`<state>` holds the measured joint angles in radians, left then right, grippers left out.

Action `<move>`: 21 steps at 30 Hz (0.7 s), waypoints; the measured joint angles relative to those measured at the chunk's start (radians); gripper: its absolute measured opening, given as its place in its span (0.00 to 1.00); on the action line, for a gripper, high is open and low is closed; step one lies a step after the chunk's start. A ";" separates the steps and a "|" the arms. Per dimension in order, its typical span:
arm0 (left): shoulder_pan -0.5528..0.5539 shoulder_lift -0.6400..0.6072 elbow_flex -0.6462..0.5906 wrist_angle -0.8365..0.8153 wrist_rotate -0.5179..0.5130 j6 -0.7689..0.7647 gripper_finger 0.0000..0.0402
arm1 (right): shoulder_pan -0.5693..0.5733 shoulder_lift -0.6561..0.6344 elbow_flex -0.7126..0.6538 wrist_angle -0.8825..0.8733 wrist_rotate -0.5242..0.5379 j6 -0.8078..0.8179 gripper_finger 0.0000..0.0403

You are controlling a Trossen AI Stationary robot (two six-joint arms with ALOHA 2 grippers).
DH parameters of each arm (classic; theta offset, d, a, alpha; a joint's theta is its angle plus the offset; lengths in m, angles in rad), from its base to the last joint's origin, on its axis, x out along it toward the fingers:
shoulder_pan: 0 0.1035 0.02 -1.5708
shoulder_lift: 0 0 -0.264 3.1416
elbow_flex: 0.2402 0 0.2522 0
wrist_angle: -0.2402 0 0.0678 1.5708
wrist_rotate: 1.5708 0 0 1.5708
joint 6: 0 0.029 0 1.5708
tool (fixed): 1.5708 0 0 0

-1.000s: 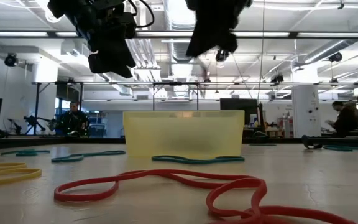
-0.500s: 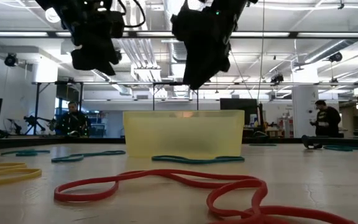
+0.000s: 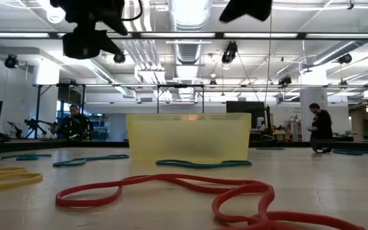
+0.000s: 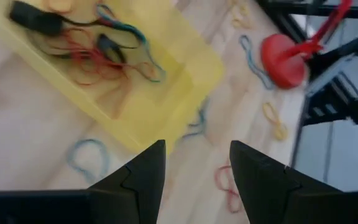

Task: Pick and place rubber bands into bin
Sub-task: Put the blue rubber band into the yellow bin

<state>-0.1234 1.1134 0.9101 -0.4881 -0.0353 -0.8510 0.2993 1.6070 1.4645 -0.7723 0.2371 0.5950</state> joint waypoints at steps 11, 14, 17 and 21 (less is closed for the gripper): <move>-0.273 0.097 0.000 0.231 -0.098 -0.127 0.41 | 0.255 0.004 0.001 0.081 0.078 0.357 0.52; -0.331 0.132 0.000 0.307 -0.099 -0.141 0.41 | 0.302 0.012 -0.002 0.108 0.099 0.458 0.52; -0.391 0.162 0.000 0.391 -0.098 -0.138 0.41 | 0.354 0.024 -0.001 0.187 0.173 0.441 0.52; -0.434 0.186 0.004 0.446 -0.090 -0.138 0.41 | 0.374 0.037 -0.001 0.185 0.188 0.398 0.52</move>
<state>-0.5569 1.2999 0.9142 -0.0420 -0.1250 -0.9891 0.6735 1.6439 1.4631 -0.5877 0.4255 0.9934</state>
